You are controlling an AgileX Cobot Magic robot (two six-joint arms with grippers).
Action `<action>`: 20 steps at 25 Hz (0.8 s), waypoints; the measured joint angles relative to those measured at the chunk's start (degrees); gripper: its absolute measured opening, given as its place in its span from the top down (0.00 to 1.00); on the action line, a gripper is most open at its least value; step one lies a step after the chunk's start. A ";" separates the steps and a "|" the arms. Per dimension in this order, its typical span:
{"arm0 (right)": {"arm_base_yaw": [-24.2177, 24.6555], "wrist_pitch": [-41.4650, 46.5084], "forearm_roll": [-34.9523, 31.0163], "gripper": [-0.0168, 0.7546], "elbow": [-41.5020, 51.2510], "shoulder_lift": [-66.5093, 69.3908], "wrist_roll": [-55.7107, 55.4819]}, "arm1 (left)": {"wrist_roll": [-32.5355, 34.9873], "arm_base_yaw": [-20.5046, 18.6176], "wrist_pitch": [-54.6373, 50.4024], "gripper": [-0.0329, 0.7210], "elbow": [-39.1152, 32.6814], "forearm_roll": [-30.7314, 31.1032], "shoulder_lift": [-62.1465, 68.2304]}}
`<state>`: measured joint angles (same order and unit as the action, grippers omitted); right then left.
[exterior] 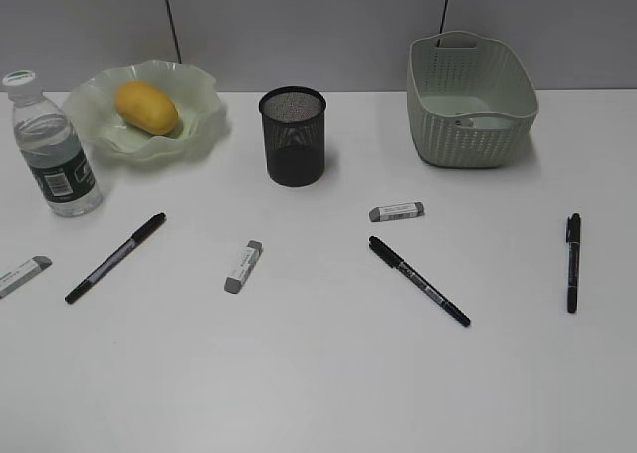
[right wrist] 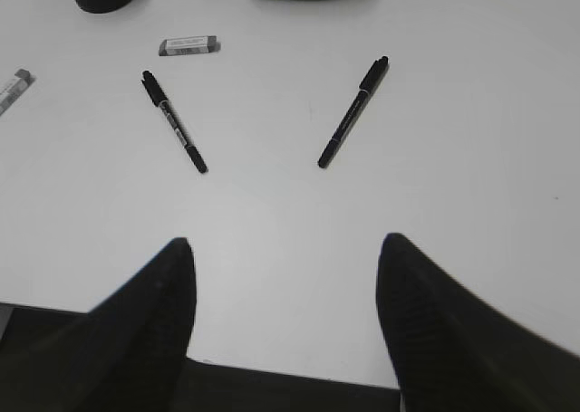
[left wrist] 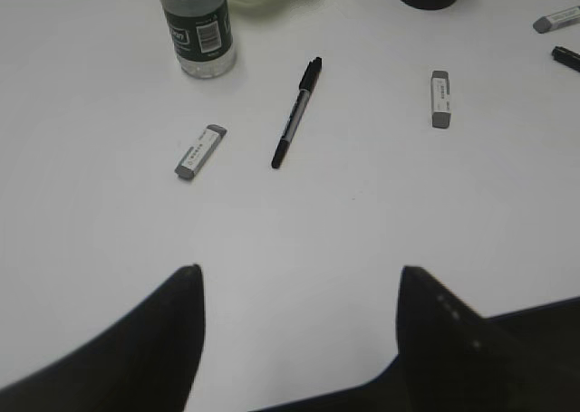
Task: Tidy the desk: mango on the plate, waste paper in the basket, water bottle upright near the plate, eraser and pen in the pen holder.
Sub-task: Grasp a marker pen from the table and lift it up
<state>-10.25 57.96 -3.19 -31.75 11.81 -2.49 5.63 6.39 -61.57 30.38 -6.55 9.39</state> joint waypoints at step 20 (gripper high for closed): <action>0.00 -12.82 2.51 0.33 -16.59 64.29 -10.06 | 0.00 0.00 0.00 0.29 0.00 0.06 -0.20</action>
<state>-10.25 45.14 -0.68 -48.34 76.10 -12.55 5.63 6.39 -61.57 30.38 -6.49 9.19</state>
